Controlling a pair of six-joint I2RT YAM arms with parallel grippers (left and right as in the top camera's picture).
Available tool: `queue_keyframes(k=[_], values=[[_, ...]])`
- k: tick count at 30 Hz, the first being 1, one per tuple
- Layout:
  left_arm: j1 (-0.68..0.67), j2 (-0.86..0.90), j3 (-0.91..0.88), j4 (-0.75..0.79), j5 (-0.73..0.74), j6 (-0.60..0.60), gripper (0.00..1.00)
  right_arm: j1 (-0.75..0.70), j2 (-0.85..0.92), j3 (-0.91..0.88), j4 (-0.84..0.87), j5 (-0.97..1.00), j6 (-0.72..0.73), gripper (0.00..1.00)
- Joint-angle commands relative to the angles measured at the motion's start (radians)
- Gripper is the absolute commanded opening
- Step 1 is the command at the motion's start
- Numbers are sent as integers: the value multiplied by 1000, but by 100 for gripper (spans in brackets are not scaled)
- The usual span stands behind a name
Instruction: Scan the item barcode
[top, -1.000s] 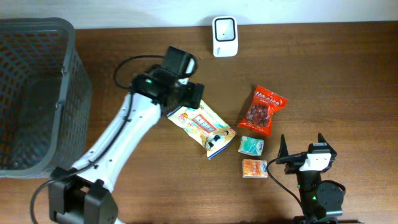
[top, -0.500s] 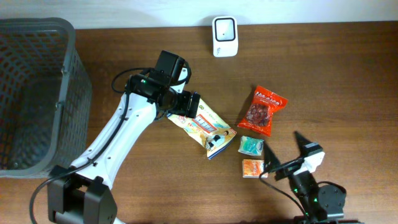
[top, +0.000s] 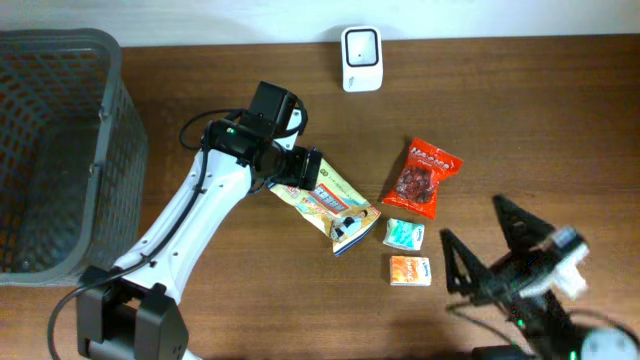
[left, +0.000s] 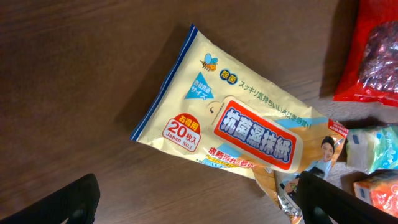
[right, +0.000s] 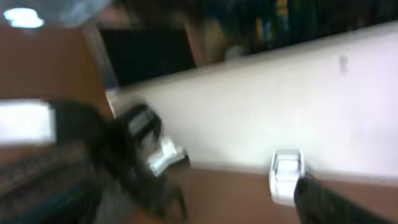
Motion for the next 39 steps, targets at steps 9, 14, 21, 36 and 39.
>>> queue_keyframes(k=[9,14,21,36,39], values=[[0,-19,-7,-11,12,-13,99,-1,793,342,-231,-589,25,99],[1,-19,-7,-19,-117,-174,99,72,1029,341,-412,-137,354,99],[1,-19,-7,-30,-262,-394,99,186,1354,339,-444,-156,506,97],[1,-19,-7,-61,-297,-404,99,351,1399,307,-347,16,748,91],[1,-19,-7,-62,-301,-394,99,351,1401,305,-293,39,719,89]])
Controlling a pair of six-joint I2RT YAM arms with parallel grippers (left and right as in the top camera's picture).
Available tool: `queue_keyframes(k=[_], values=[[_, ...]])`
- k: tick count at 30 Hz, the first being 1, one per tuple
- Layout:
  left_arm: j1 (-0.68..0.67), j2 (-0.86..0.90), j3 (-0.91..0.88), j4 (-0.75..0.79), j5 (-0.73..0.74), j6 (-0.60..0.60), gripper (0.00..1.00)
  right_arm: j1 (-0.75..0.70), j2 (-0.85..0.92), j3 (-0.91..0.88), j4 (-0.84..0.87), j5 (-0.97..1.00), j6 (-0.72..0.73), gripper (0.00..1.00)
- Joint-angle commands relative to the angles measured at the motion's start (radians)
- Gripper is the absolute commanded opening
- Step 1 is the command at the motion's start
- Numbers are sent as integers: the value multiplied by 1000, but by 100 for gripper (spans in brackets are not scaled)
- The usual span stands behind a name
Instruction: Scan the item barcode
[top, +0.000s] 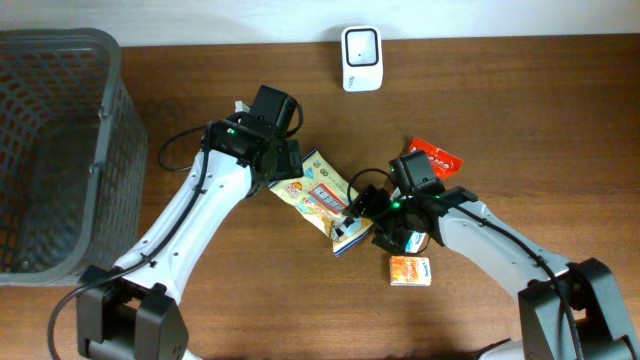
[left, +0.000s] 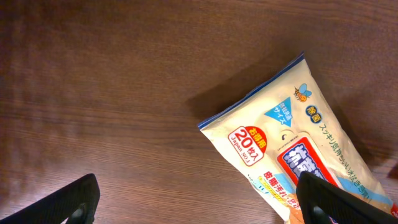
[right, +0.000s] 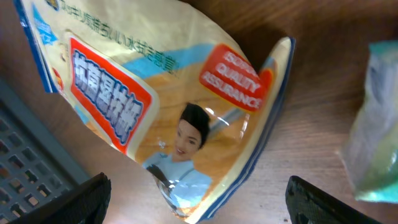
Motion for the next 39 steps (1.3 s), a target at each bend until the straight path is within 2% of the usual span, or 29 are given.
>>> queue_keyframes(k=[1,4,9,13,22,23,25,26,28,29,30,31,35,39], values=[[2,-19,-3,-2,-22,-2,99,11,11,-18,14,58,-7,88],[2,-19,-3,-4,-24,-2,99,12,11,-47,42,69,-6,84],[2,-19,-3,-14,-48,-2,99,21,11,-76,105,95,16,84],[2,-19,-3,-28,-48,-2,99,69,11,-76,156,156,17,73],[2,-19,-3,-39,-63,-2,99,78,91,-77,189,186,42,73],[2,-19,-3,-39,-63,-2,99,78,89,-76,206,183,42,70],[2,-19,-3,-39,-63,-2,99,78,89,-76,220,183,37,58],[2,-19,-3,-39,-63,-2,99,76,87,-74,224,183,9,46],[2,-19,-3,-39,-64,-2,99,76,74,-59,222,182,-57,43],[2,-19,-3,-39,-67,-2,99,76,69,-52,221,179,-82,37],[2,-19,-3,-39,-71,-2,99,76,56,-34,206,180,-131,18],[2,-19,-3,-39,-71,-2,99,76,44,-14,185,183,-174,4],[2,-19,-3,-39,-71,-2,99,76,26,104,48,217,-356,4],[17,-19,-3,-39,-50,-2,99,76,26,430,-379,557,-579,4]])
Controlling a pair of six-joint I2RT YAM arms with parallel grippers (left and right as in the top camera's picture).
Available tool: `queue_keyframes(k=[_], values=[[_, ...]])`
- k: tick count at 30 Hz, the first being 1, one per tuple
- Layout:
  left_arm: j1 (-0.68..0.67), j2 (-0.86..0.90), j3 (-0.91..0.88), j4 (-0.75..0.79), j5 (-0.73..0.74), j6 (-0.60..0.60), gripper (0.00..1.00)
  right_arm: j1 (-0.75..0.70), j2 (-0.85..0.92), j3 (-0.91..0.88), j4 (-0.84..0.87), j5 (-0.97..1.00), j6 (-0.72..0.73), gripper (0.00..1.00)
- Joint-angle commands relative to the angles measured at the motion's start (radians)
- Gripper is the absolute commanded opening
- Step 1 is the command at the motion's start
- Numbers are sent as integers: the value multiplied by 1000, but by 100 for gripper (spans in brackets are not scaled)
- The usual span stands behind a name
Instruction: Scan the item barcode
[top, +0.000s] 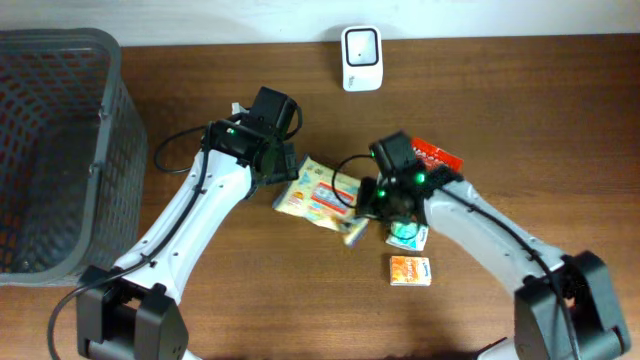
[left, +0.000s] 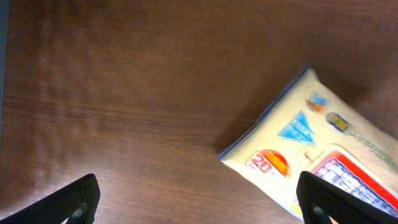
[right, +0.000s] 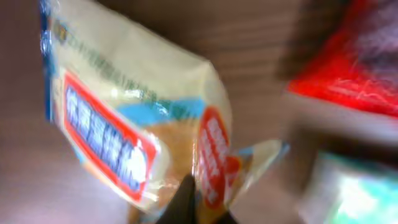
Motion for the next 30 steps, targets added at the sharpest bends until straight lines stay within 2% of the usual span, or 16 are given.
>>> queue_keyframes(k=[1,4,6,9,10,14,17,20,22,25,26,27,28,29,30], values=[[31,-21,-3,-2,53,-2,99,5,-27,272,-232,330,-208,4],[80,-23,-2,-2,119,-2,99,7,-27,513,-426,533,-315,4],[101,-23,-2,-6,120,-2,99,7,-27,611,-483,657,-397,4],[114,-23,-2,-13,119,-2,99,7,-1,610,-488,852,-483,4],[114,-23,-2,-13,119,-2,99,8,23,610,-480,862,-486,4],[114,-23,-3,-17,119,-2,99,15,198,610,-451,844,-485,4],[114,-23,-3,-32,119,-2,99,75,342,611,-441,771,-438,4],[114,-23,-3,-35,119,-2,99,138,359,624,-394,684,-344,4],[114,-23,-3,-42,119,-2,99,152,359,672,-394,560,-341,4],[117,-23,-2,-49,111,-2,99,151,359,732,-432,355,-238,4],[127,-26,-2,-54,112,-2,99,151,359,755,-439,293,-229,6],[143,-32,-2,-63,116,-2,100,150,359,780,-446,244,-230,22],[154,-36,-2,-69,119,-2,99,149,359,812,-455,201,-230,23],[163,-40,-2,-75,125,-2,99,149,359,840,-459,170,-230,33],[164,-40,-2,-79,127,-2,99,149,359,871,-462,143,-230,50]])
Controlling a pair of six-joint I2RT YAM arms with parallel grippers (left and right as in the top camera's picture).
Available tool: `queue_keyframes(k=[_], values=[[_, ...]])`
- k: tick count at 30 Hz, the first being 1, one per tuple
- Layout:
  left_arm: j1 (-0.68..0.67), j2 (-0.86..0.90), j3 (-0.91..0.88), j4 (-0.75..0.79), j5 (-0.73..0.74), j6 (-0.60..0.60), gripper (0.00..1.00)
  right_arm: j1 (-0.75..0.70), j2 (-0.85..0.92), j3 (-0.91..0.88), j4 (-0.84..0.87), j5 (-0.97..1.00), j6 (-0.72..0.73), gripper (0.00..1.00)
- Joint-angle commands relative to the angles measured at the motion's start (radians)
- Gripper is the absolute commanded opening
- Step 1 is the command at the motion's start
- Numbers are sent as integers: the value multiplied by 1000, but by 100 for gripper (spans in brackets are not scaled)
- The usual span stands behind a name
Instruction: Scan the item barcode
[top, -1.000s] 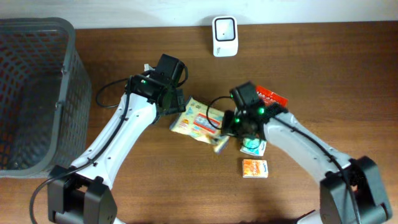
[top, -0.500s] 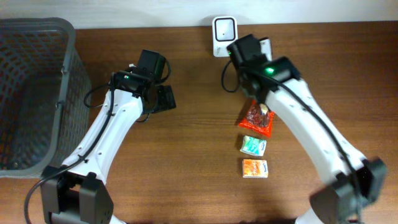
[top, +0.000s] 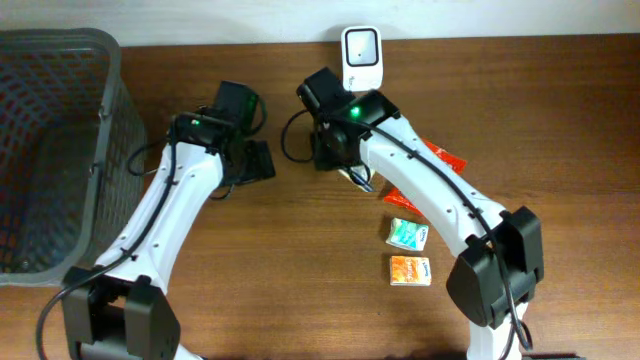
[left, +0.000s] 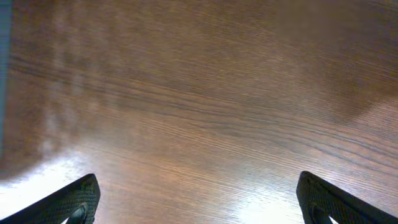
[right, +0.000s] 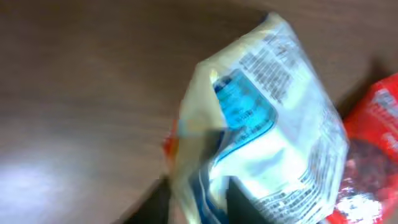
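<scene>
The pale-yellow wet-wipes pack hangs in my right gripper, which is shut on one end of it; its white printed back faces the wrist camera. In the overhead view the right gripper sits just below the white barcode scanner, and only a sliver of the pack shows under the arm. My left gripper stands open to the left of it, with only bare wood between its fingertips.
A red snack bag lies partly under the right arm, also seen as the red bag. A small green pack and an orange pack lie below it. A grey mesh basket stands at the left edge.
My right gripper has moved up and left with the wipes pack, from mid-table to just below the scanner, and the pack's back now shows. My left gripper has moved left, away from the pack.
The pack lay flat mid-table with my open left gripper over it and the right arm at the front right. Then the right gripper was open at the pack's lower end, then shut on it, and now it holds the pack raised near the scanner.
</scene>
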Motion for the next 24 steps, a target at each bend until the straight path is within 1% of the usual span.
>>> queue_keyframes(k=[1,2,3,5,6,7,8,9,10,11,13,15,16,17,18,19,20,21,22,24], values=[[23,-39,-2,-20,19,-2,99,-3,-6,98,-12,-131,24,61],[23,-39,-2,-24,20,-2,99,-4,-6,121,-31,-130,23,67],[23,-39,-2,-26,28,-1,99,-10,-6,145,-59,-130,23,67],[23,-39,-2,-22,85,26,99,-58,-6,214,-122,-119,-18,54],[23,-39,-2,-13,154,50,94,-85,-6,229,-138,-104,-23,49],[23,-39,-2,-6,213,65,84,-118,-6,235,-150,-96,-23,40],[21,-39,-3,11,309,82,65,-171,-6,234,-169,-96,-22,21],[18,-39,-3,28,354,81,51,-211,-2,225,-177,-97,-22,9],[8,-39,-3,52,372,81,41,-240,0,210,-175,-109,-21,4],[-5,-39,-3,80,375,80,25,-275,0,172,-155,-157,-22,4],[-42,-35,-3,145,375,79,11,-306,1,101,-118,-223,-37,4],[-90,-17,-3,207,374,51,10,-316,2,12,-40,-283,-94,4],[-105,-7,-3,227,374,42,10,-317,2,-24,-5,-283,-93,6],[-135,26,-3,267,375,22,8,-319,2,-84,64,-271,-93,31],[-154,55,-3,296,375,-2,4,-324,2,-104,88,-268,-93,39],[-167,76,-3,320,376,-11,2,-333,2,-107,93,-268,-93,44],[-192,116,-3,371,379,-10,2,-352,0,-103,92,-268,-93,54],[-212,151,-3,411,378,-10,2,-376,-3,-95,83,-268,-93,55],[-229,177,-3,438,379,-10,1,-412,-4,-83,67,-269,-93,61],[-262,231,-3,463,374,-10,0,-471,-4,-73,50,-272,-93,86]])
